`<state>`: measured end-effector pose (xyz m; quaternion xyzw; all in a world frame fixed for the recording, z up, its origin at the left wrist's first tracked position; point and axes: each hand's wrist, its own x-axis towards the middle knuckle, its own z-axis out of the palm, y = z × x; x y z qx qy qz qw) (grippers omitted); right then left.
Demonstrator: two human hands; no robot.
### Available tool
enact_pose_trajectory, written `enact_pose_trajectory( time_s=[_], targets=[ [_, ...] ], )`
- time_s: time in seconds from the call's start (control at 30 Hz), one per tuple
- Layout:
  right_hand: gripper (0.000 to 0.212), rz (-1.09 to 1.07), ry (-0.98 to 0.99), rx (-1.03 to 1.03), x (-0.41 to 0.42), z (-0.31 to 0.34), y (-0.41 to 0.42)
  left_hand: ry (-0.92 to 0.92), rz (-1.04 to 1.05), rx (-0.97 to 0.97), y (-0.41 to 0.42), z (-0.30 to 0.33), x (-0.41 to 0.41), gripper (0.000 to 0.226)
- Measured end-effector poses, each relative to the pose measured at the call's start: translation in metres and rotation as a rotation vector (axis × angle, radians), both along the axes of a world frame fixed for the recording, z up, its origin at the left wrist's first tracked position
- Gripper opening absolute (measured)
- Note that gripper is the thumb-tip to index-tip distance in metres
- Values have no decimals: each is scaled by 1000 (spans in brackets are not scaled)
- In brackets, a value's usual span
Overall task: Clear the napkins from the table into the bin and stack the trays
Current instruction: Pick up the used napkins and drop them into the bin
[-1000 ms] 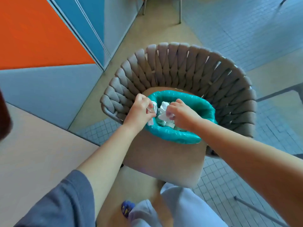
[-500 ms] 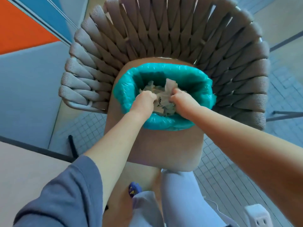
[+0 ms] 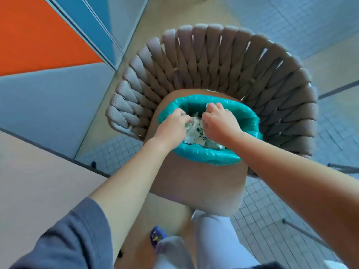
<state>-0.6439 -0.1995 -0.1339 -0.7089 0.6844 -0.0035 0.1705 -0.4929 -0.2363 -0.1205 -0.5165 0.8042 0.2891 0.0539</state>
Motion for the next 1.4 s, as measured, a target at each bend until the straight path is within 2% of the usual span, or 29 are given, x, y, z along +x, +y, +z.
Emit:
enact_pose_trajectory(
  time_s=[0.27, 0.43, 0.7, 0.93, 1.13, 1.27, 1.4],
  targets=[
    [25, 157, -122, -161, 89, 68, -6, 40, 123, -241, 21, 67, 88, 37],
    [24, 311, -179, -243, 178, 106, -8, -41, 225, -356, 45, 102, 178, 34],
    [35, 511, -199, -218, 345, 144, 1, -112, 479, -474, 89, 136, 339, 35],
    [48, 680, -155, -152, 466, 161, 14, -134, 701, -506, 129, 138, 465, 37],
    [59, 786, -143, -71, 558, 150, 18, -182, 857, -517, 156, 131, 556, 41],
    [69, 878, -124, 13, 606, 134, 17, -219, 970, -427, 161, 116, 604, 58],
    [72, 934, -69, 68, 643, 117, 15, -250, 960, -319, 162, 88, 635, 66]
  ],
)
